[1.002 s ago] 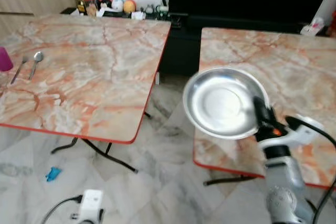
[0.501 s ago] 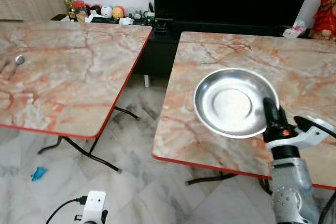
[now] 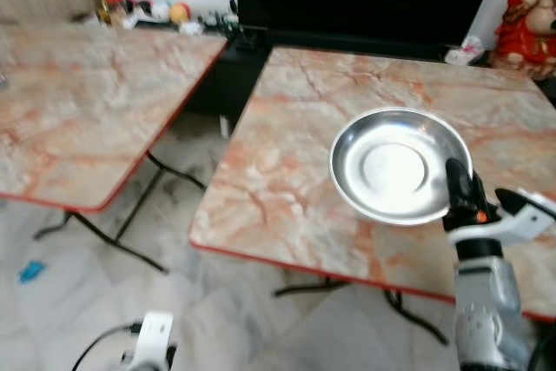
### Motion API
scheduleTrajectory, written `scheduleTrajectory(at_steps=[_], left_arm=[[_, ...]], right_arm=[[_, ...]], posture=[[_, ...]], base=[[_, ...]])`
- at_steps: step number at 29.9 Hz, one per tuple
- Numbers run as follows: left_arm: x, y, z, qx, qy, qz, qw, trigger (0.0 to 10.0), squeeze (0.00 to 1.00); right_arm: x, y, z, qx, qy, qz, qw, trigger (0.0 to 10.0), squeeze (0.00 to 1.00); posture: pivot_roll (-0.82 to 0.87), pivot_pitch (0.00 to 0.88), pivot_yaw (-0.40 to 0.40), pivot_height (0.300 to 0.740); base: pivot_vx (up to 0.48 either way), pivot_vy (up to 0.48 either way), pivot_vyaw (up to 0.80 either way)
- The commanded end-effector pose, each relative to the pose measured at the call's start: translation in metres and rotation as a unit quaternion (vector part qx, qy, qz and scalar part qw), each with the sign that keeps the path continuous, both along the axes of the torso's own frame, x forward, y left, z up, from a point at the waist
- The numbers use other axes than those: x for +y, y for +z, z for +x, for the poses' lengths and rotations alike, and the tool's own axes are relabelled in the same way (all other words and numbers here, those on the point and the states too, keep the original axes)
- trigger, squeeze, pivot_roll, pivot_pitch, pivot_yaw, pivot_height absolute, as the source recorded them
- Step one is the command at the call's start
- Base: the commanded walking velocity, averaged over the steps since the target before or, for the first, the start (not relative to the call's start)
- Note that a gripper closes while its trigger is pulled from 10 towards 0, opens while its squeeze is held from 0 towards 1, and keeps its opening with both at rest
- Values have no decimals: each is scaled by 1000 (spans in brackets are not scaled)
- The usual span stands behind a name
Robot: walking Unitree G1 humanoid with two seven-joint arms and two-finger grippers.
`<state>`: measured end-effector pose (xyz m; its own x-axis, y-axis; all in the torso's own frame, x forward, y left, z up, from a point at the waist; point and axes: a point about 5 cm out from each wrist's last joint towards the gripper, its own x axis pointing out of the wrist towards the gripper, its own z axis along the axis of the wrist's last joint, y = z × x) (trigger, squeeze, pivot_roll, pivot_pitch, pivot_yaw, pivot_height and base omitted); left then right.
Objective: Setting the table
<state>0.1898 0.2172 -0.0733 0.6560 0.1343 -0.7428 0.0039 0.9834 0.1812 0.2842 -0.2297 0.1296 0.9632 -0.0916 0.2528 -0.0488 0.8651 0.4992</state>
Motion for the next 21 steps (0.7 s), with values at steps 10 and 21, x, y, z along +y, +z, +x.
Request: scheduleTrajectory(at_steps=[10,21], left_arm=[[4,0,-1,1,10,-2,1000,10000,0],[3,0,-1,2,0,4,1000,10000,0]], right_arm=[[-6,0,4,6,-30,4,1000,10000,0],[-6,-1,5,8,-32,2,999,10000,0]], posture=[[24,0,-29,740],[21,0,-31,740]], base=[[0,0,-667],[0,0,0]])
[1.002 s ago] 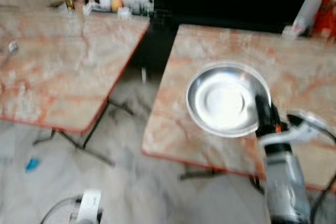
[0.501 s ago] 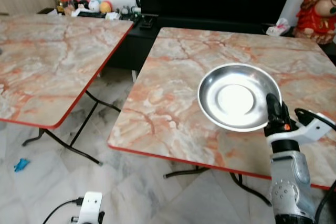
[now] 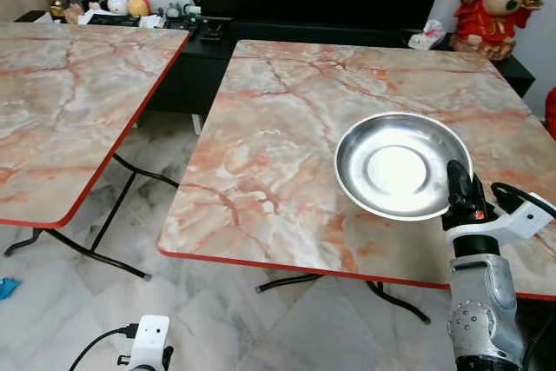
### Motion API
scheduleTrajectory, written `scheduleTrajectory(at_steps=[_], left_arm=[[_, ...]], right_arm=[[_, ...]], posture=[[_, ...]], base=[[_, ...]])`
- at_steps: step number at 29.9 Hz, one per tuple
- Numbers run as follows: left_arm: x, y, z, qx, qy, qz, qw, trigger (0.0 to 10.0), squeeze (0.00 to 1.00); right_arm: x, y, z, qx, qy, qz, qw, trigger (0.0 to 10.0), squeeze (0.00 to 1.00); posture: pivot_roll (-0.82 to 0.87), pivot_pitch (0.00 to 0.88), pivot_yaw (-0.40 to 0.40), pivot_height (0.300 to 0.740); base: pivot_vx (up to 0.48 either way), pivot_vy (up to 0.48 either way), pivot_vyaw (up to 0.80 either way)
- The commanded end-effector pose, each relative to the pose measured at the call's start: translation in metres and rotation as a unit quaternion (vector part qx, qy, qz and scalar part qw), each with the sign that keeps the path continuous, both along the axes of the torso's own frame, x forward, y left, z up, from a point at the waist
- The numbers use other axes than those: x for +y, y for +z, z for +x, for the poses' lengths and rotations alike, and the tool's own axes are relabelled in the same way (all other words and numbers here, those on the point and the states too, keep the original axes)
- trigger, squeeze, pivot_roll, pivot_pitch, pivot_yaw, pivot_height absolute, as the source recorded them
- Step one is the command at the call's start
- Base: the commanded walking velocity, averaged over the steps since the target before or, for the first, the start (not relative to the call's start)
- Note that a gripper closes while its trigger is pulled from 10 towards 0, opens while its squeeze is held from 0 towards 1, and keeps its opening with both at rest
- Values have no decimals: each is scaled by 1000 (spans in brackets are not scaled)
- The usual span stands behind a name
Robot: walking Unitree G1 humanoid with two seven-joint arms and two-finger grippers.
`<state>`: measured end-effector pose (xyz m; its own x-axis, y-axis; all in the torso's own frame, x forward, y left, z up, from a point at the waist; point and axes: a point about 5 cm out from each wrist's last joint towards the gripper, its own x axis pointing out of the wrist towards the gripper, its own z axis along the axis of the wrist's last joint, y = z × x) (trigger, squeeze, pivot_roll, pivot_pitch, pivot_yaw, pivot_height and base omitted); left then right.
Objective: Setting the table
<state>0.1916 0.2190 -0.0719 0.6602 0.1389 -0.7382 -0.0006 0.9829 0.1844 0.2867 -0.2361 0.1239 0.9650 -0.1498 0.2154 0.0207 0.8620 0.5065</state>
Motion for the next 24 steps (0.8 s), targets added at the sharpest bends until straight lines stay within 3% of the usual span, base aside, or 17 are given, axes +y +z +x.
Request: scheduleTrajectory(at_steps=[1,7,13,18,24], left_arm=[[0,-2,-3,6,-4,3,1000,10000,0],[-1,-2,-2,3,1,-3,1000,10000,0],[-1,-1,-2,0,7,-7,1000,10000,0],[-1,-1,-2,-1,10,-10,1000,10000,0],[-2,-1,-2,-5,14,-18,1000,10000,0]], right_arm=[[0,5,3,-11,-2,-3,1000,10000,0],[-1,5,5,-12,-4,0,1000,10000,0],[1,4,7,-6,2,7,1000,10000,0],[1,4,7,-5,3,8,1000,10000,0],[-2,5,7,-10,-12,6,1000,10000,0]], posture=[[20,0,-31,740],[22,0,-35,740],[25,0,-40,740],[25,0,-41,740],[25,0,-43,740]], base=[[0,-401,0],[0,-402,0],[0,0,0],[0,0,-785],[0,0,0]])
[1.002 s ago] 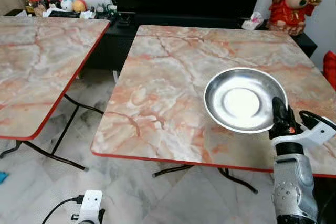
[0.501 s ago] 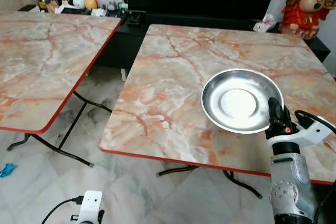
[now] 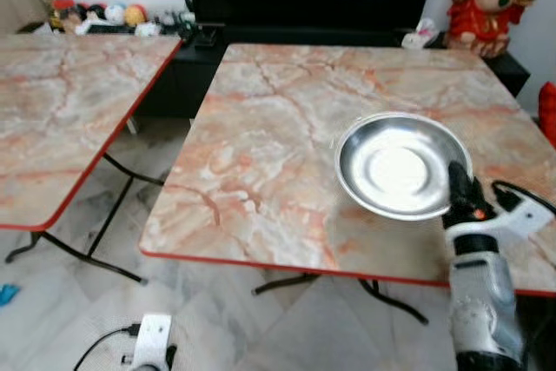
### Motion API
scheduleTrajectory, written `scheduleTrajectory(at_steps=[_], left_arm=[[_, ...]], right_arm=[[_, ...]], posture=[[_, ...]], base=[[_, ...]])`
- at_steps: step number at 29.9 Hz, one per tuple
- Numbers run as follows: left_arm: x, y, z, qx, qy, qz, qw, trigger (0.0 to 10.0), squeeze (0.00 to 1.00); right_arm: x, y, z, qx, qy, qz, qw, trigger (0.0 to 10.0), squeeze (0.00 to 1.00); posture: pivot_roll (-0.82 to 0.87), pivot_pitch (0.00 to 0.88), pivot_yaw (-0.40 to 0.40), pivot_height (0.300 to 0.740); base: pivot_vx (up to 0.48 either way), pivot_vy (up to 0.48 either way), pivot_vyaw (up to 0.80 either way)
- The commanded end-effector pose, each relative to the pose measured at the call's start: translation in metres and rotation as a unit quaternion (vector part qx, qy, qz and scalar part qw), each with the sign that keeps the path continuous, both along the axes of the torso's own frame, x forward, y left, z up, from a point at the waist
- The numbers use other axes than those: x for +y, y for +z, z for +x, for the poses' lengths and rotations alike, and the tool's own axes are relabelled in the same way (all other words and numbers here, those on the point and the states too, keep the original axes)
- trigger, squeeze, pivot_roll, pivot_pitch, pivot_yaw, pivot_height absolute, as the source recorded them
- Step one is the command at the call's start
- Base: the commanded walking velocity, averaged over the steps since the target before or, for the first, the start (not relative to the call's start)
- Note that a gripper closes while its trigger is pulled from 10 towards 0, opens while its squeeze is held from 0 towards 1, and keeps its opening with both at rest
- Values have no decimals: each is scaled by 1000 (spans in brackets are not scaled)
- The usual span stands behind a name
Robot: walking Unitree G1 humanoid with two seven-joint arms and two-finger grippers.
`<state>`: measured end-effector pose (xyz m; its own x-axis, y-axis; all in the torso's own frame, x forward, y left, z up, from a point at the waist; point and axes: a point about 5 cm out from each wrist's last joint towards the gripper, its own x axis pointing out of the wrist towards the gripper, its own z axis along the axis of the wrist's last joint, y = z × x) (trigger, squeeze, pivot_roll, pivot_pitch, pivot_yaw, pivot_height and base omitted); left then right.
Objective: Setting the table
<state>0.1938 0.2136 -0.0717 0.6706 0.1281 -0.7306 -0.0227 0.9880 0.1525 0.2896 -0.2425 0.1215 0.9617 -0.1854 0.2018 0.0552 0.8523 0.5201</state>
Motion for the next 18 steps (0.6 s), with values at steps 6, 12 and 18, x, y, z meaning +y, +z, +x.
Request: scheduleTrajectory(at_steps=[6,12,18], left_arm=[[3,-1,-3,4,4,-3,1000,10000,0],[3,-1,-3,4,5,-2,1000,10000,0],[3,-1,-3,3,4,-2,1000,10000,0]], right_arm=[[3,7,5,-14,-1,1,1000,10000,0],[2,7,5,-13,-5,-6,1000,10000,0],[4,7,6,-13,-4,-2,1000,10000,0]], posture=[[25,0,-43,740],[28,0,-43,740],[31,0,-43,740]], base=[[0,0,0],[0,0,-431],[80,0,0]])
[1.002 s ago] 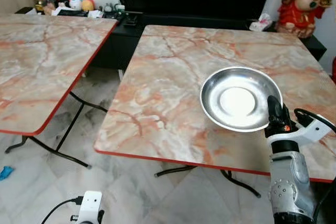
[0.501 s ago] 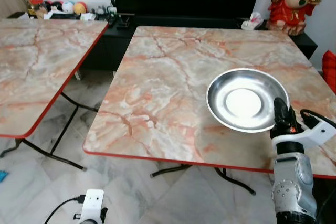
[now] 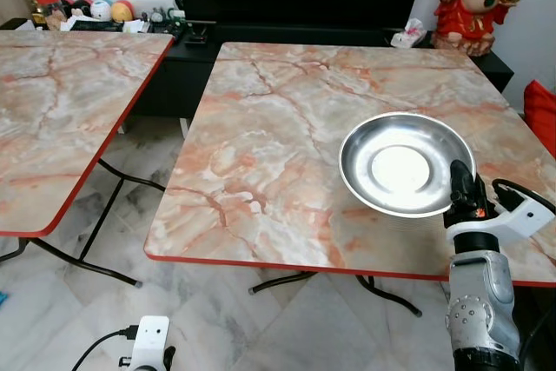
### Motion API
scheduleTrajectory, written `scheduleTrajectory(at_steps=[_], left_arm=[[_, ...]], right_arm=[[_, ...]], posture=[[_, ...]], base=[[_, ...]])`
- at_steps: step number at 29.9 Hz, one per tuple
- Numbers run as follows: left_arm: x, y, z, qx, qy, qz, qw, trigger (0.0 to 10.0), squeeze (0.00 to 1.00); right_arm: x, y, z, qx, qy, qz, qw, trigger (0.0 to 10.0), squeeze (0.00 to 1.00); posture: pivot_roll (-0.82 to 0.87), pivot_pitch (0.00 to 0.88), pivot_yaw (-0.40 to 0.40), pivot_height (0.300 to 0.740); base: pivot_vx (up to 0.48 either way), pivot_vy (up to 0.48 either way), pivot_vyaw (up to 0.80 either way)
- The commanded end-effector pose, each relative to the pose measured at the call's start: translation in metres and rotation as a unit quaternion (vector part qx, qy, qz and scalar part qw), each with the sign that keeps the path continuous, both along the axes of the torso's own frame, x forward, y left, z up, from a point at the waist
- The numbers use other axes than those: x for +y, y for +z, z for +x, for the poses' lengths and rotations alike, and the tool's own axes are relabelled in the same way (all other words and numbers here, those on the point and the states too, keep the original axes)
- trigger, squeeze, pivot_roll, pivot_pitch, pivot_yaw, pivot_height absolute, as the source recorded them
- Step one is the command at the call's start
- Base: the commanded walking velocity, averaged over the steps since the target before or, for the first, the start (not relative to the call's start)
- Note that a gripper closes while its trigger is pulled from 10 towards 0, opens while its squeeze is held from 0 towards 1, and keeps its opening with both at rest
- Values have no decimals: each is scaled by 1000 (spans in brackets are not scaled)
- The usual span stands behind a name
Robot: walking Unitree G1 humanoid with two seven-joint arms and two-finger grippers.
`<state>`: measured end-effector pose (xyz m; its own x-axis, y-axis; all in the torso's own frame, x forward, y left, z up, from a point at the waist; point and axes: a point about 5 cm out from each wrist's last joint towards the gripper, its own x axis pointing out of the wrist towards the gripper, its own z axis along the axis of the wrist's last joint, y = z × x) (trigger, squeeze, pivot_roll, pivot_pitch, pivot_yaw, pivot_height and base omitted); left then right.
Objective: Setting the table
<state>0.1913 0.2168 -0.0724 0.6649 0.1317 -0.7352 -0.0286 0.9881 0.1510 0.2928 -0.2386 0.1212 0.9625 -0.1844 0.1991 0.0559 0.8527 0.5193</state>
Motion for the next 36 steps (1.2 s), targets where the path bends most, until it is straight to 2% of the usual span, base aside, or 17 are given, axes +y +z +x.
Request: scheduleTrajectory(at_steps=[1,18,30,36], left_arm=[[0,0,0,0,0,-1,1000,10000,0],[-4,-1,-1,3,-7,-10,1000,10000,0],[-7,-3,-3,8,-9,-16,1000,10000,0],[-7,-3,-3,9,-9,-17,1000,10000,0]], right_arm=[[0,7,3,-14,-4,-2,1000,10000,0],[-2,3,3,-3,-9,-1,1000,10000,0],[-5,1,1,4,-12,-4,1000,10000,0],[-15,-2,-7,16,-25,-11,1000,10000,0]], posture=[[31,0,-42,740],[26,0,-43,740],[22,0,-48,740],[19,0,-50,740]], base=[[244,0,0],[293,0,0],[0,0,0],[0,0,0]])
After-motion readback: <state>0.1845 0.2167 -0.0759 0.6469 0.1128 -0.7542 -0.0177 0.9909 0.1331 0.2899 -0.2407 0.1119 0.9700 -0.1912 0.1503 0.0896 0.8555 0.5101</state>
